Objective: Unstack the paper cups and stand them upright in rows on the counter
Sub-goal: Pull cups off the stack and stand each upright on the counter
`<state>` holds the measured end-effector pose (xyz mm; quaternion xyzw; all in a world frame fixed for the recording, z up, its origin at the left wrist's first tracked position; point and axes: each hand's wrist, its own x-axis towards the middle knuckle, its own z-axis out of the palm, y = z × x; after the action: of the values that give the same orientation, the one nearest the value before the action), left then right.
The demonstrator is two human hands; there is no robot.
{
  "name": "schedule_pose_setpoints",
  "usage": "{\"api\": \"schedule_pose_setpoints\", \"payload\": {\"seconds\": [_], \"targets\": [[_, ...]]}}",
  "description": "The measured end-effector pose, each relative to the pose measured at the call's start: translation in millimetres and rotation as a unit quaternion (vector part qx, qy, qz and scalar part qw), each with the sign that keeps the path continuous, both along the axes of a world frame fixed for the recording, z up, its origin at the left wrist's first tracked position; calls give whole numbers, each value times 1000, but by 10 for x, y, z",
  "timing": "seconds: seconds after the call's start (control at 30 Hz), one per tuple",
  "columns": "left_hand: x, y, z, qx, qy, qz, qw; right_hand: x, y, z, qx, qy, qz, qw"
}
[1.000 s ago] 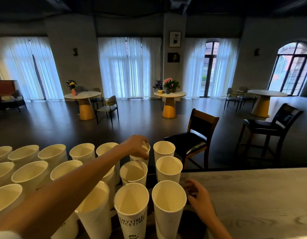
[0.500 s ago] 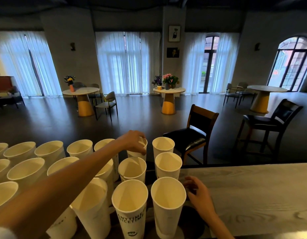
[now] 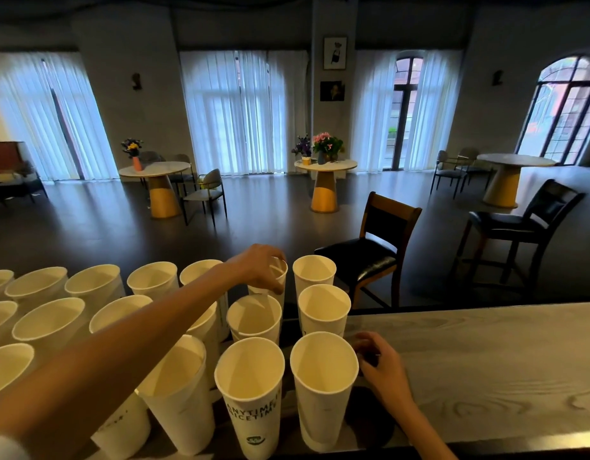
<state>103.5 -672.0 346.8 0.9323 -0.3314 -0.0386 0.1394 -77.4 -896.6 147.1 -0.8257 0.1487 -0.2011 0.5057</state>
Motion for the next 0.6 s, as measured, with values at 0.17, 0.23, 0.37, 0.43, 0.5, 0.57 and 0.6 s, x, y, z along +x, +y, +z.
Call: {"api": "schedule_pose_setpoints", "payload": {"seconds": [0.17,0.23,0.37,0.43,0.5,0.57,0.6], "targets": [[-9,28,-40,10,-9,-2,1000,-8,-9,17,1,8,-2,1000],[-13,47,-58,14,-12,3,1000,-13,-7,27,0,10,-1,1000],[-2,69,-8,18,7,1,1000,8,-27,72,-4,8,11,1000],[5,71,20,20,11,1,1000,80,-36,139,-8,-2,19,1000],[11,65,24,22,15,1,1000,185,-47,222,-12,9,35,999],[6,50,54,27,17,-7,999,295,-73,295,-21,23,63,998],[5,47,78,29,19,-11,999,370,-92,294,-11,28,86,996]]}}
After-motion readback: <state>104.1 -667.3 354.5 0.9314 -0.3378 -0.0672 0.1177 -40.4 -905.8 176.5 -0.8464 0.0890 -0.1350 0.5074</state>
